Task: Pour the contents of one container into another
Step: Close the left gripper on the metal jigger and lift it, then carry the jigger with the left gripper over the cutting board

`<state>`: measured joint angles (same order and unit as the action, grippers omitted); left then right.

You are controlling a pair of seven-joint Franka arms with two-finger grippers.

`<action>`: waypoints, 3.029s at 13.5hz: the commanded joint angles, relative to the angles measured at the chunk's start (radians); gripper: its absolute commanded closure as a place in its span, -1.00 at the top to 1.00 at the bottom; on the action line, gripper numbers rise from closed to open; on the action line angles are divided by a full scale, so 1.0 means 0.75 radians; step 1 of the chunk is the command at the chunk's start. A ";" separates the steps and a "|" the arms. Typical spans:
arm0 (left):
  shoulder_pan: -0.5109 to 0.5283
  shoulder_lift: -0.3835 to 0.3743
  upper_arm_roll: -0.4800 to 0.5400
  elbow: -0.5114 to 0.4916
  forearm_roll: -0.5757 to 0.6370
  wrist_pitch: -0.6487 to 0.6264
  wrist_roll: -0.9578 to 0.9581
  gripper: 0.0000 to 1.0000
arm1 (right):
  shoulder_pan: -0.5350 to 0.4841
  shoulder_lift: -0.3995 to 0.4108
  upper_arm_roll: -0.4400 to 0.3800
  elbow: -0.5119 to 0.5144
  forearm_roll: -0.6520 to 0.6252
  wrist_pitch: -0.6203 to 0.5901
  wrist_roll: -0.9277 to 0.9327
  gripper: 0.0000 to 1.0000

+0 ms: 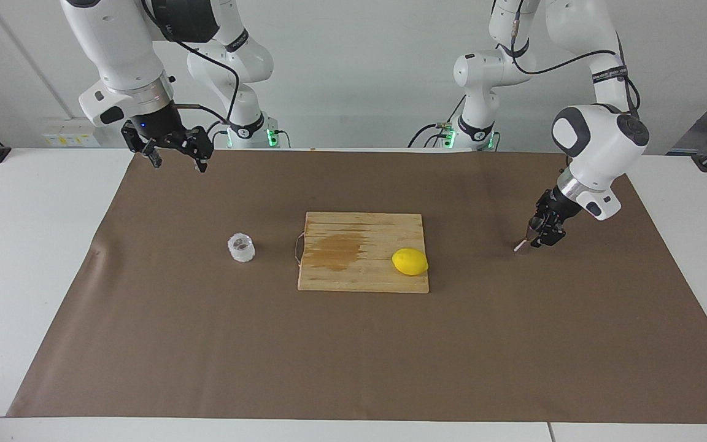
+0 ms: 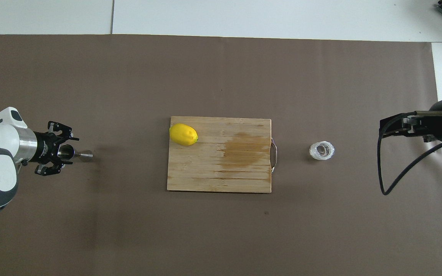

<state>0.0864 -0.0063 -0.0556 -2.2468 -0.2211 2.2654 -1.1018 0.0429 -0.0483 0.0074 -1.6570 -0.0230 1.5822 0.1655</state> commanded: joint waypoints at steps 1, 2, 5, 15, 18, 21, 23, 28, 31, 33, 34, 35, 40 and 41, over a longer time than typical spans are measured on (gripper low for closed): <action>0.005 -0.006 -0.002 -0.013 -0.018 0.011 -0.006 0.22 | -0.016 -0.036 0.006 -0.047 0.000 0.036 -0.043 1.00; 0.005 -0.006 -0.002 -0.011 -0.018 0.009 -0.006 0.22 | -0.018 -0.038 0.006 -0.047 0.000 0.036 -0.047 1.00; 0.005 -0.004 -0.002 -0.007 -0.018 0.007 -0.006 -0.07 | -0.018 -0.036 0.006 -0.047 0.000 0.036 -0.045 1.00; -0.021 0.023 -0.006 0.204 -0.004 -0.212 -0.004 -1.00 | -0.010 -0.034 0.006 -0.041 -0.002 0.056 -0.041 1.00; -0.088 -0.004 -0.010 0.273 0.006 -0.298 -0.016 -1.00 | -0.010 -0.034 0.006 -0.041 -0.002 0.056 -0.041 1.00; -0.229 -0.059 -0.012 0.294 0.019 -0.341 -0.181 -1.00 | -0.010 -0.034 0.006 -0.041 -0.002 0.054 -0.043 1.00; -0.382 -0.059 -0.012 0.310 0.120 -0.339 -0.381 -1.00 | -0.008 -0.036 0.006 -0.043 -0.002 0.058 -0.041 1.00; -0.640 0.006 -0.014 0.381 0.131 -0.284 -0.737 -1.00 | -0.010 -0.038 0.006 -0.053 0.000 0.060 -0.045 1.00; -0.749 0.098 -0.014 0.500 0.131 -0.272 -0.919 -1.00 | -0.008 -0.044 0.008 -0.067 0.000 0.061 -0.047 1.00; -0.806 0.151 -0.014 0.553 0.129 -0.247 -1.003 -1.00 | -0.008 -0.046 0.008 -0.075 0.004 0.060 -0.049 1.00; -0.811 0.168 -0.014 0.584 0.129 -0.251 -1.016 -1.00 | -0.008 -0.058 0.008 -0.092 0.006 0.061 -0.051 1.00; -0.821 0.172 -0.014 0.588 0.129 -0.245 -1.020 -1.00 | -0.008 -0.064 0.008 -0.110 0.006 0.061 -0.079 1.00; -0.915 0.306 -0.010 0.712 0.149 -0.271 -1.122 -1.00 | -0.010 -0.093 0.008 -0.181 0.006 0.125 -0.212 1.00; -0.917 0.339 -0.012 0.752 0.180 -0.270 -1.165 -1.00 | -0.010 -0.107 0.008 -0.226 0.006 0.183 -0.269 1.00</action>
<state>-0.5636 0.1631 -0.0799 -1.7849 -0.1302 2.0812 -1.9081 0.0455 -0.0812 0.0079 -1.7397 -0.0230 1.6426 0.0317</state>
